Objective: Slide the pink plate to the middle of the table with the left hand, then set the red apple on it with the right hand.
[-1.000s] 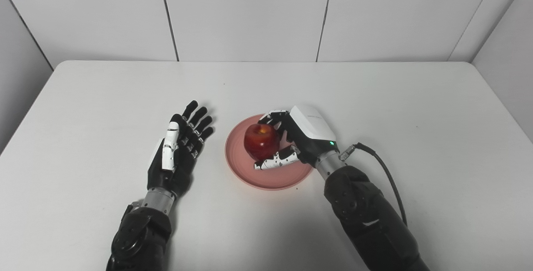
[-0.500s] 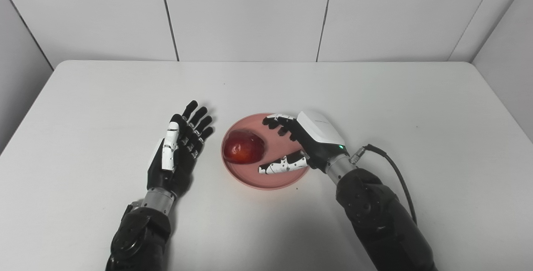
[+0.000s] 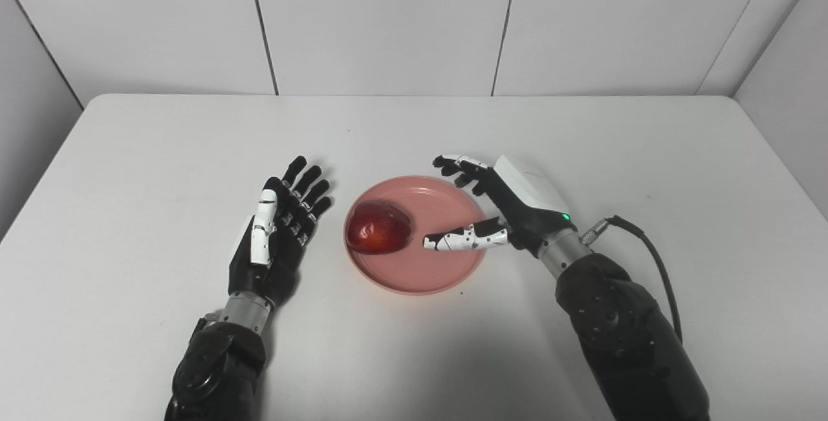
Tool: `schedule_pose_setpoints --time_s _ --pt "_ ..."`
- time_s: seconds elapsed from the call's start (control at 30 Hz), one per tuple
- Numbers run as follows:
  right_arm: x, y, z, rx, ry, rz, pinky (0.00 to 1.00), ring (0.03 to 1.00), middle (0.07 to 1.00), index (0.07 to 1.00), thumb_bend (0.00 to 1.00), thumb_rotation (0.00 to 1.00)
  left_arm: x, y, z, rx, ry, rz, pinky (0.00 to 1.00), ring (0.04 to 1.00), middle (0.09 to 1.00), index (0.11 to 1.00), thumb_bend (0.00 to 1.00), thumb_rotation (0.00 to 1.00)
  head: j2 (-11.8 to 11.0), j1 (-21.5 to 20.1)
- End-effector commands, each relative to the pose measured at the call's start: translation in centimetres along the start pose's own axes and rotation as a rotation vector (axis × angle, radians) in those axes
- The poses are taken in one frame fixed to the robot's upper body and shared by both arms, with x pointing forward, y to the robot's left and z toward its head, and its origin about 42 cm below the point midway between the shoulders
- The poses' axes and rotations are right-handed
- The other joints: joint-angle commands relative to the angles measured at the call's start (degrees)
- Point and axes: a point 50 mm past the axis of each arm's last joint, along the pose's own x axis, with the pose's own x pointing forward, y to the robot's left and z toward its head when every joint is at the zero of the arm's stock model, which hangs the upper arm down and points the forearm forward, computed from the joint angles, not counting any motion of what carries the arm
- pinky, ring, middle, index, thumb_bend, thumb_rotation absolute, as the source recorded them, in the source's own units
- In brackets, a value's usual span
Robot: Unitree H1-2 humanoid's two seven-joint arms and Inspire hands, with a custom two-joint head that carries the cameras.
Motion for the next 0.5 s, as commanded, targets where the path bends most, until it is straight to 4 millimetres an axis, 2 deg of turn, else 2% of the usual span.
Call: schedule_pose_setpoints --time_s 0.0,0.1,0.27,0.47 --pt "-0.3 -1.9 1.0 0.024 -0.057 -0.087 0.70 0.772 0.807 0.816 1.00 0.45 0.2 0.2 0.4 0.004 -0.011 -0.011 0.95 0.943 0.951 0.937 0.43 1.00 0.1 0.0" --pt "-0.6 -2.4 0.7 0.056 -0.070 -0.133 0.71 0.786 0.816 0.824 1.00 0.46 0.2 0.3 0.3 0.003 -0.011 -0.011 0.95 0.942 0.948 0.934 0.43 1.00 0.1 -0.1" --pt "-1.2 -3.0 -0.1 0.098 -0.084 -0.247 0.69 0.763 0.791 0.811 1.00 0.52 0.2 0.4 0.3 0.004 -0.015 -0.019 0.95 0.944 0.952 0.940 0.43 1.00 -0.1 -0.3" --pt "-2.1 -2.3 -1.8 0.188 -0.033 -0.334 0.69 0.769 0.793 0.816 0.97 0.56 0.2 0.4 0.3 0.003 -0.016 -0.017 0.95 0.939 0.947 0.936 0.44 1.00 -0.2 -0.5"
